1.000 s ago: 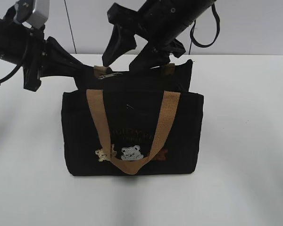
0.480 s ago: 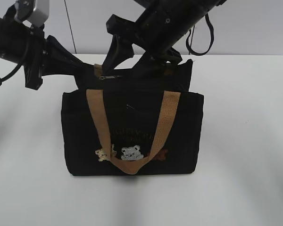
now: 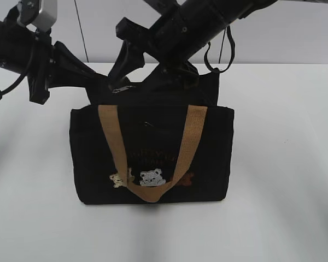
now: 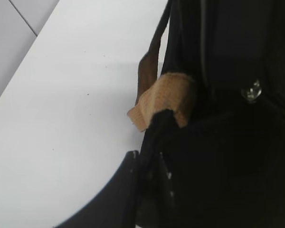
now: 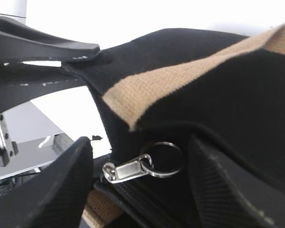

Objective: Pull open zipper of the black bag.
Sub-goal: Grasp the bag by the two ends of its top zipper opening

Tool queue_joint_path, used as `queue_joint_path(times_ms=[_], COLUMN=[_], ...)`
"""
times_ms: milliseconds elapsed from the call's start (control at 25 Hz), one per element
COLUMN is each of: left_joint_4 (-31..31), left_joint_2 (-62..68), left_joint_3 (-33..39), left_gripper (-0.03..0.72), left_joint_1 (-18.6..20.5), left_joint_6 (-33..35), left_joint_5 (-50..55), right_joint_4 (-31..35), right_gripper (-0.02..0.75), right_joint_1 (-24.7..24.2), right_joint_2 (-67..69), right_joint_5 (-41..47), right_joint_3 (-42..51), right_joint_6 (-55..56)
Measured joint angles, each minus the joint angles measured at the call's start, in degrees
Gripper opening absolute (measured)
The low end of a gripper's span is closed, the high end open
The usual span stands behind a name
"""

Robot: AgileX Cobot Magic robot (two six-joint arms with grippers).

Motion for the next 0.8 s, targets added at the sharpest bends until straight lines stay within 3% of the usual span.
queue_joint_path(times_ms=[160,400,600,800], left_joint_4=[0.0,-0.2,-0.3,-0.3], left_joint_2=[0.0,0.0,0.1,0.1], left_joint_3=[0.0,0.0,0.0,0.0], left_gripper=[0.055,0.055,0.055,0.055], left_joint_1=[0.0,0.0,0.0,0.0], left_joint_6=[0.0,0.0,0.0,0.0], left_joint_5=[-0.1,-0.2,-0.5,-0.6], right_joint_4=[1.0,1.2,1.5,1.9], right_gripper=[0.445,0.293,0.265,0.190], right_joint_1=[0.0,0.0,0.0,0.0], right_joint_2=[0.4,0.6,0.6,0.6], right_joint_5=[-0.3,-1.9,-2.8,-4.1], right_joint_3=[0.0,0.0,0.0,0.0], right_joint_6=[-0.4,-0.4,-0.4,-2.8])
